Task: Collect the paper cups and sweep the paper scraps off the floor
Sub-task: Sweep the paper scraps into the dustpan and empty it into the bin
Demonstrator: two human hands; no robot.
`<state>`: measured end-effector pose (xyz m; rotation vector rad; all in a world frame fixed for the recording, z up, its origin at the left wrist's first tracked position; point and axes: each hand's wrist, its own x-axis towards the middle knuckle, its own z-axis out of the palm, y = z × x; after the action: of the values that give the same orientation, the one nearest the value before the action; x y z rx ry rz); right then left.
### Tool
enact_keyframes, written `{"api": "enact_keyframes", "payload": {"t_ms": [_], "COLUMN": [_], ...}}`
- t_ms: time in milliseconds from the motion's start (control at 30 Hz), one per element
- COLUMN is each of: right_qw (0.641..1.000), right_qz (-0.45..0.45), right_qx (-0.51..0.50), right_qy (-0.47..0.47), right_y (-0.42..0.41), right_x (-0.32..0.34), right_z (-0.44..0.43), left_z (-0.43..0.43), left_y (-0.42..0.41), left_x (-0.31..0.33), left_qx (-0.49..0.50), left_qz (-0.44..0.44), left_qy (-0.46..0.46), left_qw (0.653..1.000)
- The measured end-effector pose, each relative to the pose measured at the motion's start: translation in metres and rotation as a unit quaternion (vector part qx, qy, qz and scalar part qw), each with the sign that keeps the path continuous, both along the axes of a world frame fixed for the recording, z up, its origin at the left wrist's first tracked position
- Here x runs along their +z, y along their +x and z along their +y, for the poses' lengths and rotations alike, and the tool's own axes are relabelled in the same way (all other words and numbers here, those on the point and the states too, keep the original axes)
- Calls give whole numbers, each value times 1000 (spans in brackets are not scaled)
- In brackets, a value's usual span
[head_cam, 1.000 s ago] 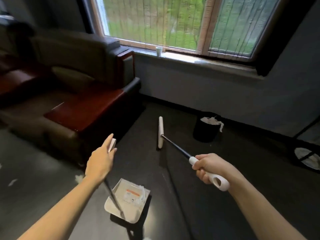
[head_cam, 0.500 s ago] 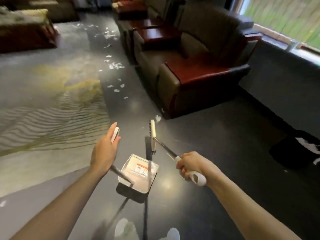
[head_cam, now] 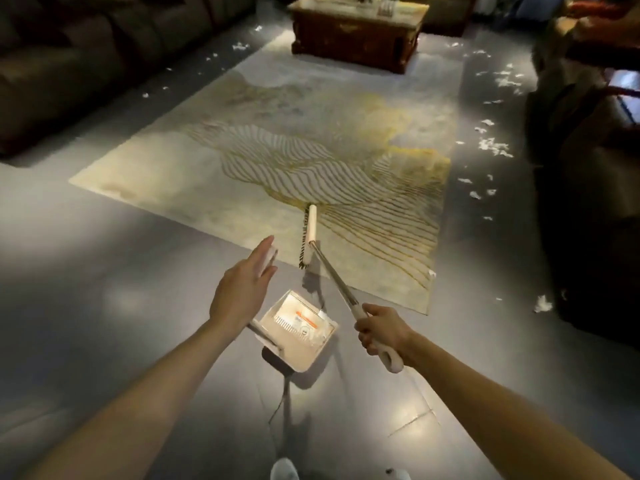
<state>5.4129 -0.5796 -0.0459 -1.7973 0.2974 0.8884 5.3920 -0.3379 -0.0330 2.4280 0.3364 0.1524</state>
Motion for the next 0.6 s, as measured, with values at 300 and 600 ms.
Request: {"api": "enact_keyframes", "payload": {"t_ms": [300, 600], "right_qw": [988, 968], "right_qz": [42, 88], "right_qx": [141, 232], "right_qy": [42, 46], "right_y": [111, 230], "right_x": [-17, -20], "right_z": [243, 460], "left_z": [238, 433], "left_y": [52, 95], "left_x": [-11, 8], "left_qx": [166, 292], "left_qz": [-20, 1], "left_qy": [51, -6], "left_qw": [985, 956]}}
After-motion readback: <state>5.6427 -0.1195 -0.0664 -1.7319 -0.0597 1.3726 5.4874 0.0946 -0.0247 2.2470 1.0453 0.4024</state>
